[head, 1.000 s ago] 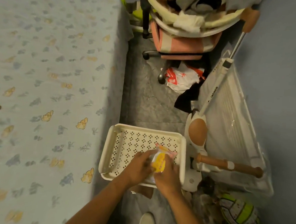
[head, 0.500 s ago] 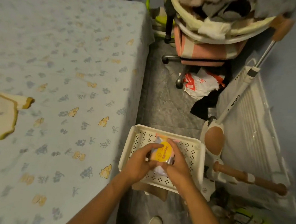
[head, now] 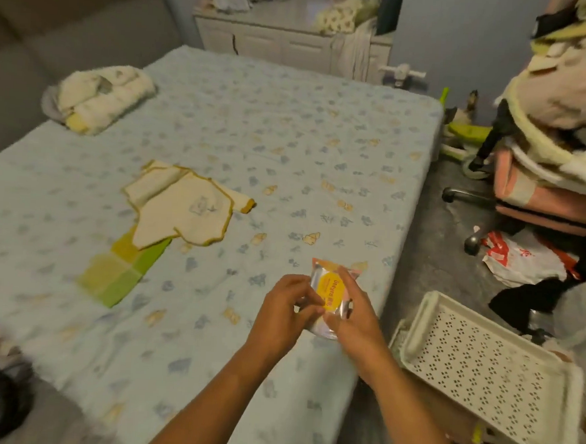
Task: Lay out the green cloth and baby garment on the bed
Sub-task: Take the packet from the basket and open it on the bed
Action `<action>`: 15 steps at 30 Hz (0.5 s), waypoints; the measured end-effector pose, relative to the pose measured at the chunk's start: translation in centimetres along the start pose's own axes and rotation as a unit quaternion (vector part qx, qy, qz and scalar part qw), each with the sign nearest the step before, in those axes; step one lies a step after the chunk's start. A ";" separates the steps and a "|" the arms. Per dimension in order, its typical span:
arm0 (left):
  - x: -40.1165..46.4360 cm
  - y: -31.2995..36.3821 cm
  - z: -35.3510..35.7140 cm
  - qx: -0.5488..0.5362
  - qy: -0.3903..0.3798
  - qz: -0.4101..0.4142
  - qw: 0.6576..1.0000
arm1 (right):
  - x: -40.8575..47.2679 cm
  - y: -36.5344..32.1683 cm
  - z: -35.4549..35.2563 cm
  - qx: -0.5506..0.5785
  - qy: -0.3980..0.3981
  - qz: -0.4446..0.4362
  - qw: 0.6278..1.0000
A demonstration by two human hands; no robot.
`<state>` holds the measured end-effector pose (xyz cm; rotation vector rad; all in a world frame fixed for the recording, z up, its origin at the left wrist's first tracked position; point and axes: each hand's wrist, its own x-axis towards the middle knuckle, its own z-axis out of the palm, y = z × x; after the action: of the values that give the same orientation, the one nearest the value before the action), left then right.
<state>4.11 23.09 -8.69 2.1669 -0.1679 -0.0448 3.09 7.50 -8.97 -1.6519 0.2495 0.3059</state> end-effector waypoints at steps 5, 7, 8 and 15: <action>-5.5 -8.3 -12.2 0.048 0.014 -0.032 0.998 | -2.8 -1.2 15.1 -0.016 -0.025 0.009 1.000; -6.8 -10.2 -15.2 0.045 0.021 -0.046 0.998 | -3.7 -1.4 19.1 -0.016 -0.027 0.023 0.999; -7.5 -11.6 -17.3 0.041 0.019 -0.051 0.998 | -4.1 -1.5 21.7 -0.018 -0.026 0.028 0.999; -7.3 -18.9 -25.4 0.012 -0.016 -0.093 0.995 | -2.8 -0.9 32.6 -0.006 -0.011 0.044 0.999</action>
<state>1.28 55.43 -10.12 2.2001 0.0164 -0.1859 -0.92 39.97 -10.10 -1.6512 0.3050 0.3938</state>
